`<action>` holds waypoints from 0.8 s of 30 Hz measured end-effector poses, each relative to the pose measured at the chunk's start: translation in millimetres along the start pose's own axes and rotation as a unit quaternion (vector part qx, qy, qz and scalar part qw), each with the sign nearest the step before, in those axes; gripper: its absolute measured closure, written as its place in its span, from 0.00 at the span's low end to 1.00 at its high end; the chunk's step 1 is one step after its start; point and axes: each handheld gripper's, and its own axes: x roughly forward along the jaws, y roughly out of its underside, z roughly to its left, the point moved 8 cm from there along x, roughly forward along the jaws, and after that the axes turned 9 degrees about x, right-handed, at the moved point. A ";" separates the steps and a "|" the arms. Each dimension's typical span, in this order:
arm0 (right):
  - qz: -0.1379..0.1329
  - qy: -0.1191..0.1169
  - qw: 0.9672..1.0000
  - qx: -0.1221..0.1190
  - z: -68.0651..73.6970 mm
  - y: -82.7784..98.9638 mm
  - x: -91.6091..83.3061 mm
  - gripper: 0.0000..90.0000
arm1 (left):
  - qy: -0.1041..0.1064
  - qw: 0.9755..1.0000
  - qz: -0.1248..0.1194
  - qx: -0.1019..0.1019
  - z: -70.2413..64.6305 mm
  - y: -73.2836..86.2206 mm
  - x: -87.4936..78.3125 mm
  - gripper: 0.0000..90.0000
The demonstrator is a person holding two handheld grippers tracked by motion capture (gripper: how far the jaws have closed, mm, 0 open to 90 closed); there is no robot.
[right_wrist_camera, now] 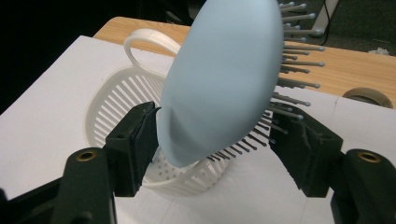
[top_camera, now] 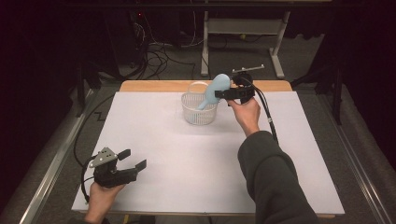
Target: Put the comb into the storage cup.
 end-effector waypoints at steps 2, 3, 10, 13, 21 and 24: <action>-0.005 0.002 1.000 0.001 0.0 -0.4 -3.7 0.37 | -0.001 1.000 0.000 0.000 0.3 0.1 -0.1 0.22; -0.008 0.004 1.000 0.000 0.1 -0.4 -5.5 0.38 | -0.001 1.000 0.000 0.000 0.2 0.1 0.1 0.22; -0.025 0.012 1.000 -0.014 -3.6 -0.3 -17.4 0.38 | -0.002 1.000 0.001 0.003 -0.7 0.1 0.6 0.22; -0.029 0.010 0.999 -0.013 -5.0 0.1 -21.8 0.38 | -0.002 1.000 0.002 0.002 -0.8 0.3 0.8 0.21; -0.031 0.006 0.999 -0.024 -2.8 0.3 -29.2 0.39 | -0.002 1.000 0.003 0.002 -1.0 0.6 1.3 0.21; -0.033 0.005 0.999 -0.026 -2.4 -0.1 -31.3 0.39 | -0.002 1.000 0.002 0.001 -0.9 0.7 1.2 0.21</action>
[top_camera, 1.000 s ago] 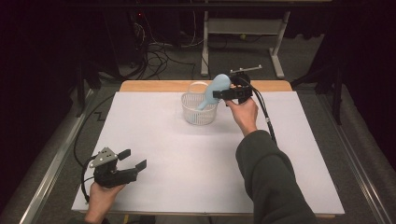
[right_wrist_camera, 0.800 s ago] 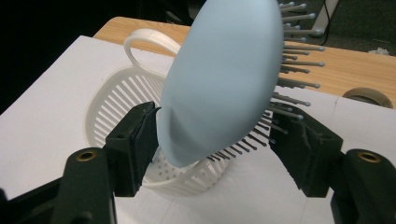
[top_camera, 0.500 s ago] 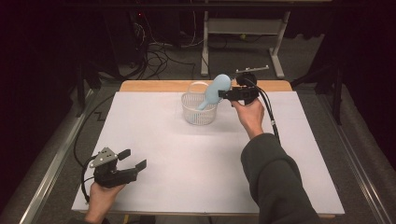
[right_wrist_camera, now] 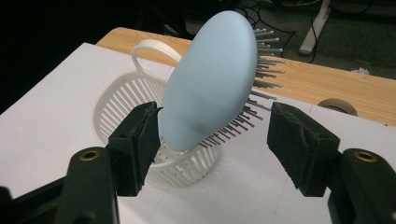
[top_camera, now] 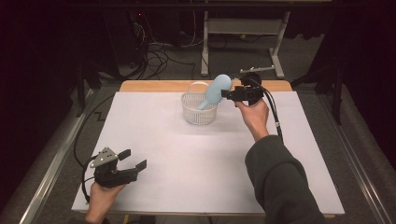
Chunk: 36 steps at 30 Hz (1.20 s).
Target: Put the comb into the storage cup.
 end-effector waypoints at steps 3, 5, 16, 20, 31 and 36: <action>-0.006 -0.001 1.000 -0.002 0.3 -0.6 -4.0 0.39 | 0.001 1.000 -0.002 -0.002 0.1 -0.1 -0.9 0.22; -0.010 0.002 1.000 -0.010 -0.1 -0.8 -7.2 0.39 | 0.001 1.000 -0.003 -0.003 0.6 -0.5 -1.2 0.22; -0.026 -0.002 1.000 -0.011 -10.3 4.9 -25.5 0.39 | 0.001 1.000 -0.003 -0.004 0.9 -0.4 -0.7 0.21; -0.028 -0.001 1.000 -0.009 -14.2 8.6 -29.1 0.39 | 0.001 1.000 -0.003 -0.004 0.8 -0.4 -0.8 0.21; -0.030 -0.004 0.999 -0.011 -19.9 19.1 -37.9 0.39 | 0.000 1.000 -0.006 -0.008 1.7 -1.0 -1.3 0.21; -0.031 -0.006 0.999 -0.016 -21.3 23.7 -43.6 0.38 | 0.001 1.000 -0.004 -0.010 1.8 -0.9 -0.4 0.22</action>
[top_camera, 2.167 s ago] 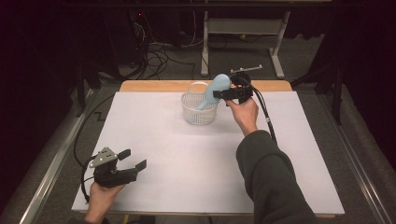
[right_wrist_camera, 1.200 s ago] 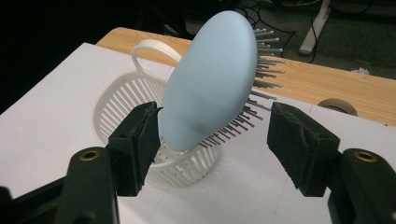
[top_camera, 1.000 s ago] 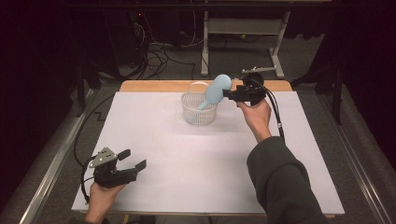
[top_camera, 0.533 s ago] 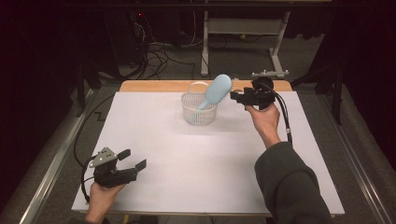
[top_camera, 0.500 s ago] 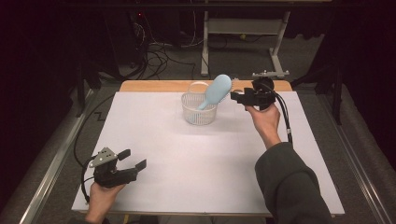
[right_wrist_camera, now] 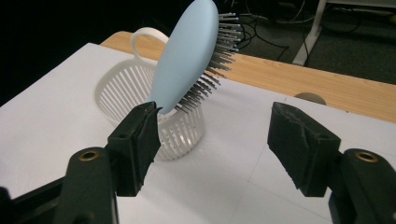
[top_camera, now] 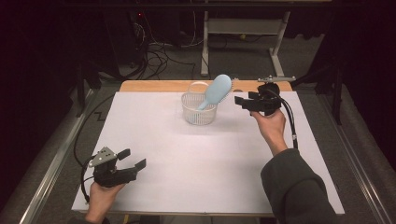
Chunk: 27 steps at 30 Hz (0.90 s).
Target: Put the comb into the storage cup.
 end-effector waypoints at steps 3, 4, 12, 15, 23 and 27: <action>-0.002 0.000 1.000 -0.004 -1.2 2.0 -4.2 0.38 | -0.002 1.000 -0.001 -0.001 0.0 0.1 -0.3 0.22; -0.004 -0.001 1.000 -0.005 -1.6 2.4 -6.0 0.37 | -0.002 1.000 -0.002 -0.002 0.3 -0.2 -0.4 0.22; -0.007 -0.008 1.000 -0.005 -5.5 12.1 -15.2 0.37 | -0.002 1.000 -0.001 -0.001 0.4 -0.4 0.5 0.22; -0.010 -0.008 1.000 -0.002 -7.3 13.6 -17.8 0.37 | -0.004 1.000 0.000 -0.001 0.6 0.0 0.1 0.22; -0.013 -0.008 1.000 0.000 -12.1 18.4 -23.1 0.37 | -0.004 1.000 0.002 -0.001 0.5 0.1 1.2 0.22; -0.012 -0.007 1.000 -0.006 -13.8 20.8 -26.2 0.37 | -0.005 1.000 0.000 -0.003 1.6 0.2 1.1 0.22</action>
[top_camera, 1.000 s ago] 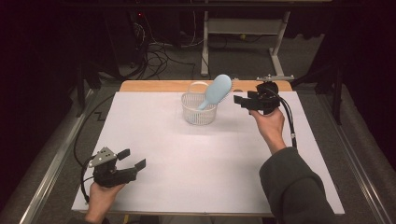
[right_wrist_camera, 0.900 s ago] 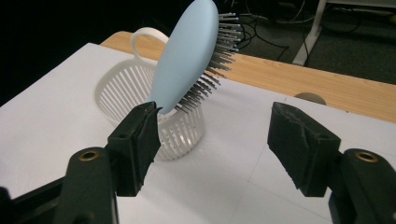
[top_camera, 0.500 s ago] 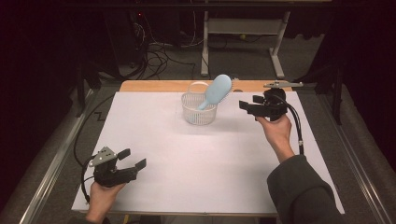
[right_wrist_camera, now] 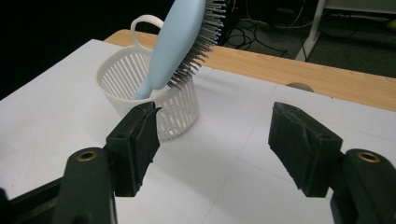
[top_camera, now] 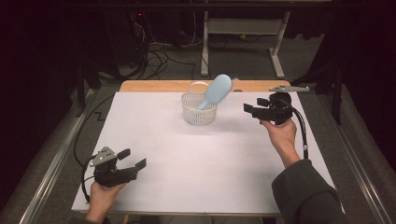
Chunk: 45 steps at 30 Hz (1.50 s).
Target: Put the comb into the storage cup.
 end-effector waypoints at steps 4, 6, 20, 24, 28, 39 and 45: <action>-0.002 -0.001 1.000 -0.002 -0.7 0.3 -3.5 0.37 | 0.000 1.000 0.001 0.001 0.0 0.0 0.3 0.22; -0.001 -0.003 1.000 -0.004 -0.6 1.1 -4.7 0.37 | 0.000 1.000 0.001 0.001 -0.4 0.1 0.2 0.22; -0.002 -0.002 1.000 -0.005 -5.1 4.5 -10.7 0.37 | -0.004 1.000 -0.001 0.002 0.4 0.3 -1.3 0.22; -0.003 -0.002 1.000 -0.003 -5.9 6.5 -13.0 0.37 | -0.004 1.000 0.000 0.003 0.1 0.4 -1.4 0.22; -0.003 -0.004 1.000 -0.001 -6.6 9.5 -15.8 0.37 | -0.005 1.000 0.000 0.005 -0.1 0.4 -1.4 0.22; -0.010 -0.007 1.000 -0.009 -6.2 14.5 -23.6 0.37 | -0.007 1.000 0.001 0.005 -0.3 0.6 -1.4 0.22; -0.013 -0.009 1.000 -0.017 -3.0 18.0 -28.0 0.37 | -0.009 1.000 0.001 0.007 -0.4 0.8 -1.8 0.22</action>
